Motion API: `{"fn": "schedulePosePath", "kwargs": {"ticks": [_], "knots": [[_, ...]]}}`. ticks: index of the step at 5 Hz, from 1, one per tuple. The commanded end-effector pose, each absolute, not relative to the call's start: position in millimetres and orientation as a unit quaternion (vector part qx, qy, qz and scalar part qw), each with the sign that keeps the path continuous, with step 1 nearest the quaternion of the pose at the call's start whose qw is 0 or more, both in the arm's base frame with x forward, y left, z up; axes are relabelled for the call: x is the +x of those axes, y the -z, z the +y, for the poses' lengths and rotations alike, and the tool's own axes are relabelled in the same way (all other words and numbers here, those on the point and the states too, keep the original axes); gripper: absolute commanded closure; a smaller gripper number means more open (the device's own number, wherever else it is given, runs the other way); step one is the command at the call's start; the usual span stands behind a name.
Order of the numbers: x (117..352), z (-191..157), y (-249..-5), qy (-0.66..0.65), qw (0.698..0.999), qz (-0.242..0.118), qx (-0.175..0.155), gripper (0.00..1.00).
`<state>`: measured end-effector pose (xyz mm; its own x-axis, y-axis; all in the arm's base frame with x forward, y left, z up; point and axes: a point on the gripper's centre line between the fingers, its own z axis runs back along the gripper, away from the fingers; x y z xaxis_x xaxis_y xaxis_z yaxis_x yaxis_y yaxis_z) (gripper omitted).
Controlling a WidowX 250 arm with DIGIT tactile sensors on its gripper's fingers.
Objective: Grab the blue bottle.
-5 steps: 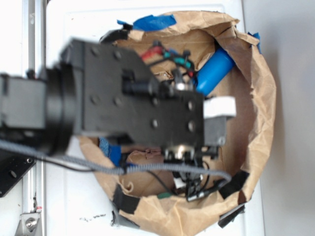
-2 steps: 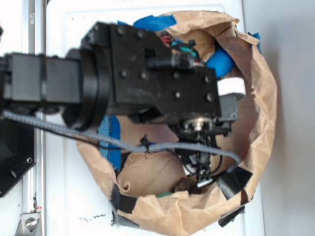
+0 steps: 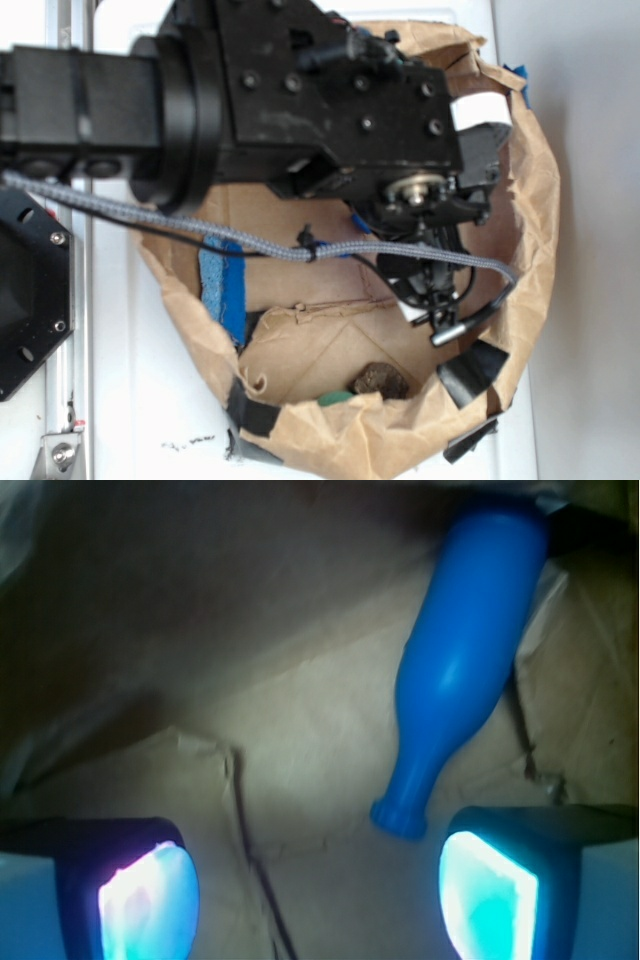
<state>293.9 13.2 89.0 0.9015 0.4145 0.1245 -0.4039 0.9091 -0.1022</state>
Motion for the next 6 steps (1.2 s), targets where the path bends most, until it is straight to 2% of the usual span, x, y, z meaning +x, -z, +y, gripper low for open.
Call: {"fn": "schedulePosePath", "kwargs": {"ticks": [1,2,4,6], "knots": [[305.2,32.9,-98.9,-0.273,0.953,-0.125,-0.041,0.0],[311.5,33.4,-87.2,-0.296,0.946,-0.131,-0.034,0.0],[314.8,32.9,-58.9,-0.303,0.947,-0.104,0.011,0.0],[318.6,31.9,-39.0,-0.291,0.95,-0.097,0.057,0.0]]}}
